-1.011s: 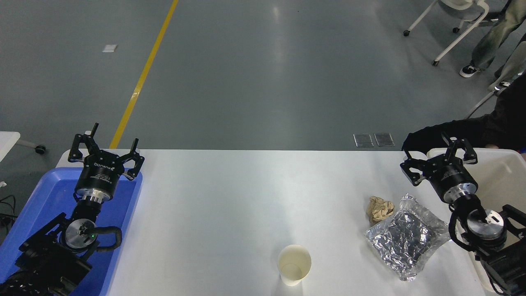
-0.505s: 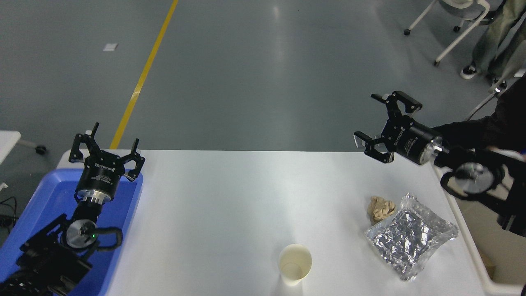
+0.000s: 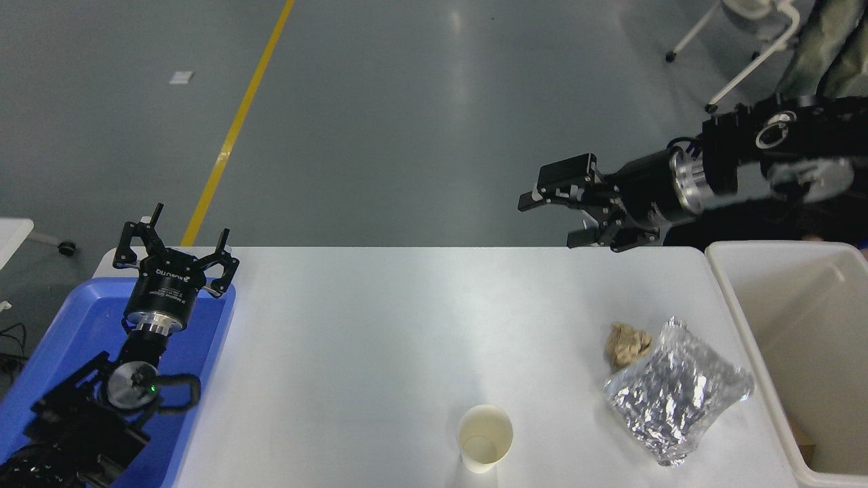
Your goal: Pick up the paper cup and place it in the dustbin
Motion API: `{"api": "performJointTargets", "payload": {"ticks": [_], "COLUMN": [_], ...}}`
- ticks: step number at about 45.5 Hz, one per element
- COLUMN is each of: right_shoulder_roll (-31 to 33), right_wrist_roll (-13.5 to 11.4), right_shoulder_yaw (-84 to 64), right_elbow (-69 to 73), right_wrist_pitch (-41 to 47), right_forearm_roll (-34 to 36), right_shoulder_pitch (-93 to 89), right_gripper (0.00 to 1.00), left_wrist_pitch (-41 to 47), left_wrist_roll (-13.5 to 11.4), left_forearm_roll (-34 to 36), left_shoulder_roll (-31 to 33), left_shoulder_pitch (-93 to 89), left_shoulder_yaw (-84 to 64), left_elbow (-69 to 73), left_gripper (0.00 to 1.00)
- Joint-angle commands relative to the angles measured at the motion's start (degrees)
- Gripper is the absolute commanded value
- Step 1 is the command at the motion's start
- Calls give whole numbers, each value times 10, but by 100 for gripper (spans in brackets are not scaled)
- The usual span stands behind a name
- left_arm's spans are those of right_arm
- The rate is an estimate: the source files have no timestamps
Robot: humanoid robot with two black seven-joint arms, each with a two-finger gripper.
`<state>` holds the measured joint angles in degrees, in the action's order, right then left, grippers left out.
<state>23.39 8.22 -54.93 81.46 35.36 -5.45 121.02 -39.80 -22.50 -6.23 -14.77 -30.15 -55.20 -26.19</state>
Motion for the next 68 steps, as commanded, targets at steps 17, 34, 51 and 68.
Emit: {"api": "performJointTargets", "payload": {"ticks": [17,34,51,68], "right_shoulder_roll": [-95,-135,-194,-211], "right_wrist_roll": [0,0,5,5], "right_shoulder_yaw": [-151,-156,-112,-55], "right_elbow": [157,157,107,-1], "right_wrist_pitch": [96,96,56,-54], "right_forearm_roll": [68,100,140,59], "right_shoulder_pitch": [274,267,51,-162], "right_gripper": [100,100,100,100], "left_wrist_pitch": [1,1,1,1], "left_wrist_roll": [-1,-1,-1,-2], "left_forearm_roll": [0,-1,-1,-1], "left_shoulder_roll": [0,1,0,0], "left_shoulder_pitch": [1,1,1,1], "left_shoulder_yaw": [-1,-1,-2,-2], "left_elbow": [0,0,0,0], "left_gripper": [100,100,100,100]}}
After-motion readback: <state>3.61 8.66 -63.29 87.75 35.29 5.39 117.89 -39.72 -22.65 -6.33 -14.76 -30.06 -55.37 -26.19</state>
